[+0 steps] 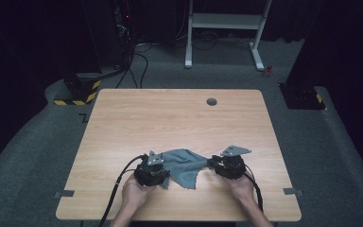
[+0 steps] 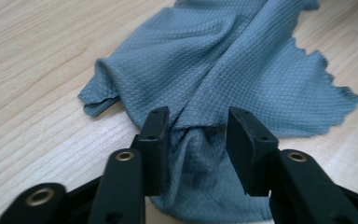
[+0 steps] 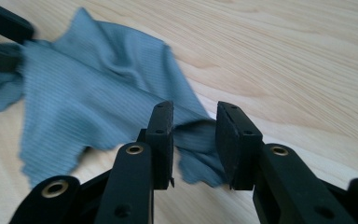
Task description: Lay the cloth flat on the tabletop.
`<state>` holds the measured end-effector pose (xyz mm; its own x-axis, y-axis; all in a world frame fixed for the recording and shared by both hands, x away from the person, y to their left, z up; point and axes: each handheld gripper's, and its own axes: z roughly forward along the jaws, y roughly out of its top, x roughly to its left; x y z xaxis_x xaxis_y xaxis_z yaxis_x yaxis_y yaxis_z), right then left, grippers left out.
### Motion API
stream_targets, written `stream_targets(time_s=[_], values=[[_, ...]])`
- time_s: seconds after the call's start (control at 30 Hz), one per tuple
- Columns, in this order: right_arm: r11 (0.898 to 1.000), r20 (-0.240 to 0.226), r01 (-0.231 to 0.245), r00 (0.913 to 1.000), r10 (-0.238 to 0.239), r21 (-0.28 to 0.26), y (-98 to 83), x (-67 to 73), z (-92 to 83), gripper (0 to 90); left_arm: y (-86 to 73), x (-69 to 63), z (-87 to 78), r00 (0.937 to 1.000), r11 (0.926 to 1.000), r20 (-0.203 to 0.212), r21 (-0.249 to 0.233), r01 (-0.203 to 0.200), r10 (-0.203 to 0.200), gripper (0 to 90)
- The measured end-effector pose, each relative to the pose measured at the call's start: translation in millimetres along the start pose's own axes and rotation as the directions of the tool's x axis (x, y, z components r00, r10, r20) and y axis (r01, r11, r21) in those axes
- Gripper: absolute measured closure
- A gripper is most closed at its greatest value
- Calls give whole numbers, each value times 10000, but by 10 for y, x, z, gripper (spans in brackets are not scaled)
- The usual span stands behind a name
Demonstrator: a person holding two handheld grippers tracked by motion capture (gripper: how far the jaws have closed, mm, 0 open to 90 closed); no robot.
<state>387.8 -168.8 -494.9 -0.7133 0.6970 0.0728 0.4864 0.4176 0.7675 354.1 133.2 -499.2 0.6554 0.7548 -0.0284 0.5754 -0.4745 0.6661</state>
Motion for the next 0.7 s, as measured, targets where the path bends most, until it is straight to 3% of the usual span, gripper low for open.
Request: stream_targets(time_s=[0.13, 0.2, 0.3, 0.37, 0.5, 0.57, 0.63, 0.7], values=[[9983, 2, 401, 9992, -402, 433, 46, 71, 147, 680, 3, -20, 38, 9984, 9992, -387, -5, -406, 405, 745], [9962, 135, 451, 9988, -463, 747, 46, 81, 239, 736, 1, -15, 36, 9979, 9986, -392, 23, -521, 521, 797], [9929, -39, 533, 9986, -532, 1062, 25, 94, 300, 893, -5, -15, 35, 9985, 9985, -91, 131, -540, 541, 862], [9907, -264, 668, 9976, -641, 1184, 15, 129, 273, 900, -13, -17, 25, 9986, 9985, 87, 203, -515, 513, 868], [9835, -199, 1154, 9933, -1137, 1396, -64, 217, 195, 897, -44, -28, -4, 9987, 9976, 115, 477, -508, 503, 863], [9832, -316, 1074, 9941, -1039, 1479, -109, 217, 181, 875, -68, -47, -15, 9987, 9976, 62, 463, -510, 507, 848], [9871, -285, 907, 9957, -877, 1319, -111, 201, 146, 752, -87, -32, -28, 9994, 9993, 213, 239, -286, 281, 806], [9935, -92, 781, 9969, -776, 832, -71, 177, 86, 695, -85, 13, -59, 9996, 10000, 279, -19, 30, -29, 697]])
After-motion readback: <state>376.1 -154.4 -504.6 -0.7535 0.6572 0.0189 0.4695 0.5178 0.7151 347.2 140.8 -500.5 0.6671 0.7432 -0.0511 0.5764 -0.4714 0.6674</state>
